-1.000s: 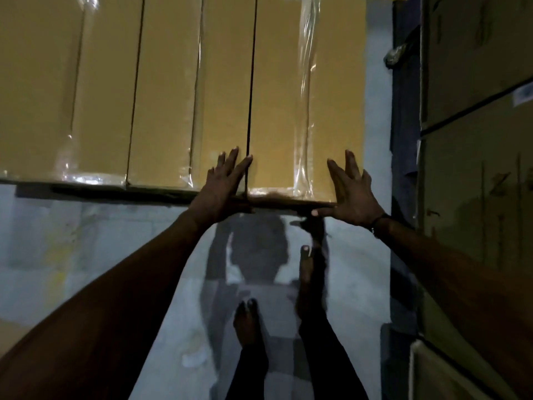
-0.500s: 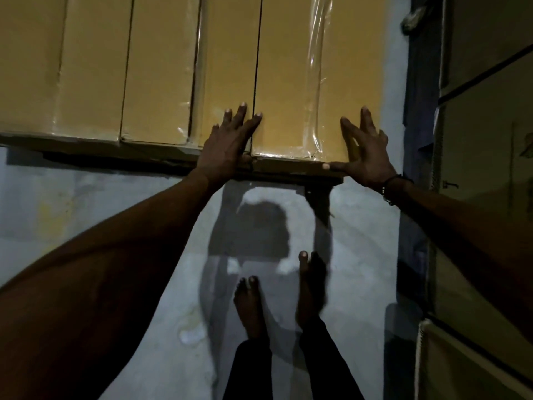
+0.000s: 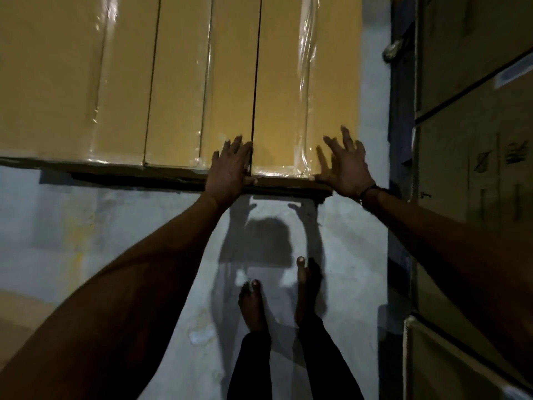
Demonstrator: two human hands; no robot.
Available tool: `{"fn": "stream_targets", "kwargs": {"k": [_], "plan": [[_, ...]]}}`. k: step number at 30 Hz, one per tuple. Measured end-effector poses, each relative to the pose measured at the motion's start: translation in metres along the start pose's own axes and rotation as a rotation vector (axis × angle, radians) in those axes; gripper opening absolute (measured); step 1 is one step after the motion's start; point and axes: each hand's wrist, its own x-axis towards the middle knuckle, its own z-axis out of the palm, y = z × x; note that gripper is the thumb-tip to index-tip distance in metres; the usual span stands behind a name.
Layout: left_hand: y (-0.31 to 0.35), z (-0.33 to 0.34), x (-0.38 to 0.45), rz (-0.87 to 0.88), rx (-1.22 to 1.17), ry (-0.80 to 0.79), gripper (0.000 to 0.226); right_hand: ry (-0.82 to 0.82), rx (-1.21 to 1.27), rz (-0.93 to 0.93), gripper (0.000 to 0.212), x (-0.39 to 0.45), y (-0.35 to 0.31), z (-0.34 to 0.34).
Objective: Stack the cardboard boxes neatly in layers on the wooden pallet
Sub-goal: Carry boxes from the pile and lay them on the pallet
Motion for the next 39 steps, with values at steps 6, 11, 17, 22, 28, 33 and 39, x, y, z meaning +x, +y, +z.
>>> {"fn": "stream_targets", "kwargs": {"k": [6, 11, 17, 22, 28, 33, 39], "plan": [[0.048, -0.083, -0.09, -0.026, -0.295, 0.201, 0.068, 0.08, 0.315, -0.051, 0.081, -0.066, -0.076, -0.082], [0.093, -0.174, -0.163, -0.1, -0.517, 0.314, 0.059, 0.199, 0.501, -0.047, 0.068, -0.131, -0.139, -0.175], [0.126, -0.274, -0.235, -0.174, -0.692, 0.458, 0.052, 0.183, 0.647, -0.007, 0.065, -0.195, -0.189, -0.258], [0.133, -0.342, -0.287, -0.232, -0.766, 0.58, 0.051, 0.169, 0.71, -0.028, 0.063, -0.23, -0.238, -0.311], [0.103, -0.4, -0.348, -0.38, -0.85, 0.708, 0.042, 0.073, 0.726, -0.14, 0.059, -0.247, -0.316, -0.344], [0.036, -0.435, -0.387, -0.505, -0.901, 0.869, 0.038, 0.033, 0.742, -0.217, 0.057, -0.229, -0.407, -0.343], [-0.074, -0.485, -0.424, -0.561, -0.947, 0.996, 0.033, 0.004, 0.693, -0.326, 0.055, -0.197, -0.529, -0.303]]}}
